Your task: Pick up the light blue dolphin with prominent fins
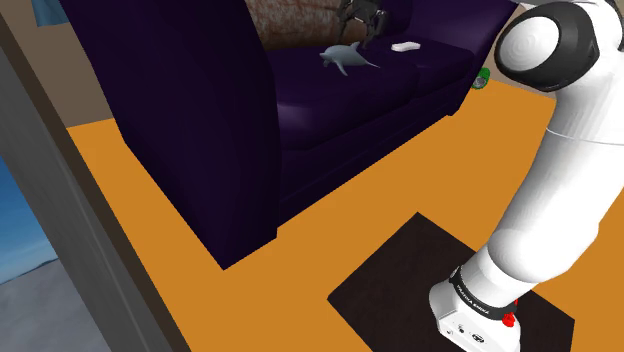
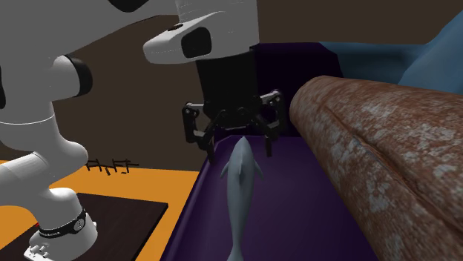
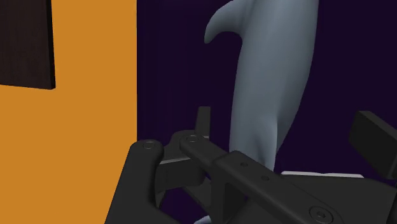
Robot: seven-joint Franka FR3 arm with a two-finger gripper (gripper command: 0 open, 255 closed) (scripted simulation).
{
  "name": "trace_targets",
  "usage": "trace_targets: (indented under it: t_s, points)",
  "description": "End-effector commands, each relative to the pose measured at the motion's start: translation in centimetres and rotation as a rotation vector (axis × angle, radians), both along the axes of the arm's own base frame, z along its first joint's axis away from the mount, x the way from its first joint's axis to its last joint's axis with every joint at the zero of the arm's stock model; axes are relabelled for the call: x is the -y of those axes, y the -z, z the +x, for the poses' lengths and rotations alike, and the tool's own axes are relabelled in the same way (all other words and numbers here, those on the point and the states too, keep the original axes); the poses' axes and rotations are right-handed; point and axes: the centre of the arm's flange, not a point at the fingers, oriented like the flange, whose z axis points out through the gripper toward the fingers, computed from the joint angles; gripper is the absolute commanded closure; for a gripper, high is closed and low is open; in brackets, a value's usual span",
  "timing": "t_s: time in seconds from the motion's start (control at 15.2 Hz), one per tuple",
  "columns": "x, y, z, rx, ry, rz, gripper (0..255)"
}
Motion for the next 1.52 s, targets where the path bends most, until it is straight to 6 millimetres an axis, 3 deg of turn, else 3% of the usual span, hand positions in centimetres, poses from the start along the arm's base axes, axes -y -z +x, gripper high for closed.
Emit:
trace_targets:
  t_s: [0.0, 0.4, 0.46, 1.06, 1.45]
  points:
    - [0.1, 0.8, 0.2, 0.001, 0.010, 0.001, 0]
    - [0.1, 3.2, 0.2, 0.001, 0.010, 0.001, 0]
    - [0.1, 3.2, 0.1, 0.001, 0.010, 0.001, 255]
    - [0.1, 3.2, 0.2, 0.001, 0.010, 0.001, 255]
    - [0.1, 0.1, 0.2, 0.001, 0.010, 0.001, 255]
